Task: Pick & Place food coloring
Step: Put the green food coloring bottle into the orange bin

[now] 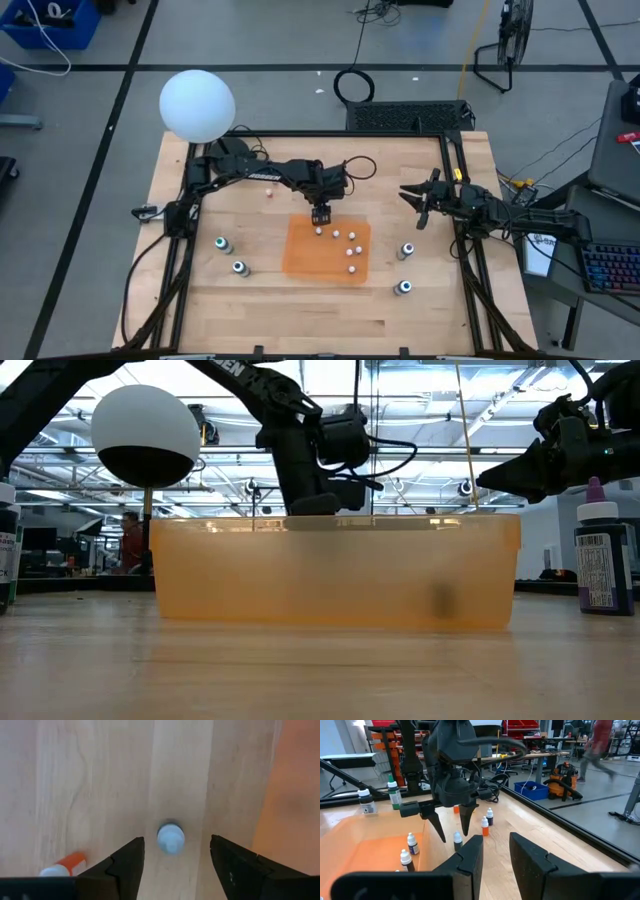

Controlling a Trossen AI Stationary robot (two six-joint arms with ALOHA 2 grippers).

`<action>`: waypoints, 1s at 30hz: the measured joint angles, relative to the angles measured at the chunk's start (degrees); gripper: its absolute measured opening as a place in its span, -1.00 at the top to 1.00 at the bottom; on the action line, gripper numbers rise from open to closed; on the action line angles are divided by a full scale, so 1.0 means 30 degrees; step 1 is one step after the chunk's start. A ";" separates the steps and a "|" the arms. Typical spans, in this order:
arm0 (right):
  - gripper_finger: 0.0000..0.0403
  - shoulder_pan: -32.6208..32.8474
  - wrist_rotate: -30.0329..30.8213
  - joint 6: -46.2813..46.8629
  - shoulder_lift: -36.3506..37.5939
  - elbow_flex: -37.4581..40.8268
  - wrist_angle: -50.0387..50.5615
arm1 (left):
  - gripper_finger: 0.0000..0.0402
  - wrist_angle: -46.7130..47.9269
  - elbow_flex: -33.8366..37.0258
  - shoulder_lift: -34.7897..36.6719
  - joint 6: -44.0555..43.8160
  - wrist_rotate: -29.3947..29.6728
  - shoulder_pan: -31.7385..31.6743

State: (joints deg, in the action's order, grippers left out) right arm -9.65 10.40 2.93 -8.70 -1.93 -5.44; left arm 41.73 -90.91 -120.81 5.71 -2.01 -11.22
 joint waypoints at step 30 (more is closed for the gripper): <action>0.58 -0.0007 0.0005 0.0003 -0.0002 -0.0015 -0.0005 | 0.58 -0.0690 -0.0002 0.0000 0.0030 0.0682 -0.0015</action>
State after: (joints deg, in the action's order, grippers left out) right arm -9.67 10.41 2.94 -8.71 -1.98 -5.45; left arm 39.66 -90.91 -120.81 5.80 0.03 -11.27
